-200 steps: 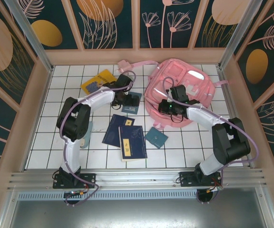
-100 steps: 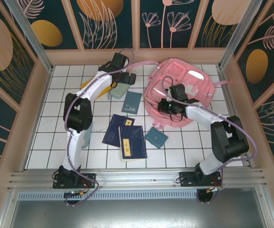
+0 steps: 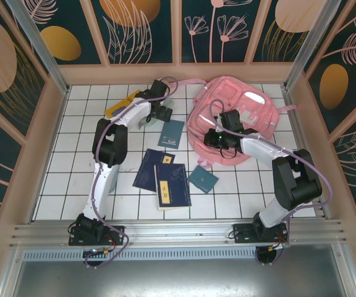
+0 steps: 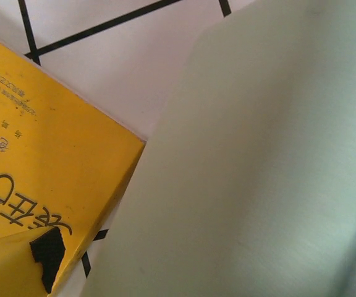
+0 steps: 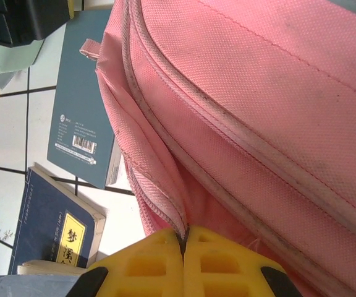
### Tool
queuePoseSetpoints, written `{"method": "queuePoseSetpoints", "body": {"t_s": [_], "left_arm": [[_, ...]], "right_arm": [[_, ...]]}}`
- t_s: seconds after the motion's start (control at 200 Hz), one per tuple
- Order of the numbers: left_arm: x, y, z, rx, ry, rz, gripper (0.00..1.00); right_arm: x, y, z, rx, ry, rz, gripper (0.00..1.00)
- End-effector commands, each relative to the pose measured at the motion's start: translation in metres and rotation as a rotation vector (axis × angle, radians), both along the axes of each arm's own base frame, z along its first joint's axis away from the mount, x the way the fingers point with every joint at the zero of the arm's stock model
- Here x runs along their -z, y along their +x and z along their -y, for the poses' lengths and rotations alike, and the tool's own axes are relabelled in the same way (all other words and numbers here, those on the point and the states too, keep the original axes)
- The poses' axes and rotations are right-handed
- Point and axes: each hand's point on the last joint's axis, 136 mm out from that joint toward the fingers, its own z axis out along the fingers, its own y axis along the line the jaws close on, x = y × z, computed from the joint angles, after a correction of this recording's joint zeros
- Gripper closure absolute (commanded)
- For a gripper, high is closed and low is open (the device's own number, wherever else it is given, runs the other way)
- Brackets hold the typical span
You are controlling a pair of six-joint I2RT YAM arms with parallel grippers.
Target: Pack the student bag
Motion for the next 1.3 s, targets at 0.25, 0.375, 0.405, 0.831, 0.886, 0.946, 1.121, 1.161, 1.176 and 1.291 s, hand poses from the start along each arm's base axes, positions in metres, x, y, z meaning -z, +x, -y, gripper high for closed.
{"method": "queuePoseSetpoints", "body": {"t_s": [0.25,0.375,0.405,0.831,0.886,0.946,1.121,1.161,1.176,1.291], "left_arm": [[-0.028,-0.002,0.008,-0.025,-0.112,0.016,0.49],[-0.049,-0.001,0.009,-0.024,-0.128,0.042,0.6],[-0.057,-0.001,0.008,-0.027,-0.13,0.053,0.61],[-0.183,-0.053,0.021,-0.054,-0.476,0.178,0.66],[-0.191,-0.066,0.031,-0.044,-0.582,0.156,0.66],[-0.197,-0.08,0.044,-0.032,-0.709,0.125,0.67],[-0.204,-0.115,0.088,-0.011,-1.1,-0.008,0.7],[-0.205,-0.121,0.099,0.003,-1.114,-0.023,0.7],[-0.206,-0.124,0.105,0.008,-1.118,-0.025,0.7],[-0.215,-0.137,0.145,0.06,-1.195,-0.062,0.69]], "right_arm": [[-0.021,0.008,-0.003,-0.012,0.02,0.058,1.0],[-0.035,0.012,-0.001,-0.001,0.011,0.084,1.0],[-0.04,0.014,0.0,0.003,0.009,0.096,1.0],[-0.14,0.033,0.013,0.076,0.089,0.235,1.0],[-0.153,0.038,0.019,0.105,0.109,0.251,1.0],[-0.166,0.044,0.028,0.149,0.133,0.265,1.0],[-0.197,0.055,0.047,0.254,0.267,0.279,1.0],[-0.203,0.056,0.049,0.279,0.307,0.279,1.0],[-0.205,0.057,0.05,0.289,0.32,0.28,1.0],[-0.223,0.06,0.057,0.374,0.4,0.285,1.0]]}}
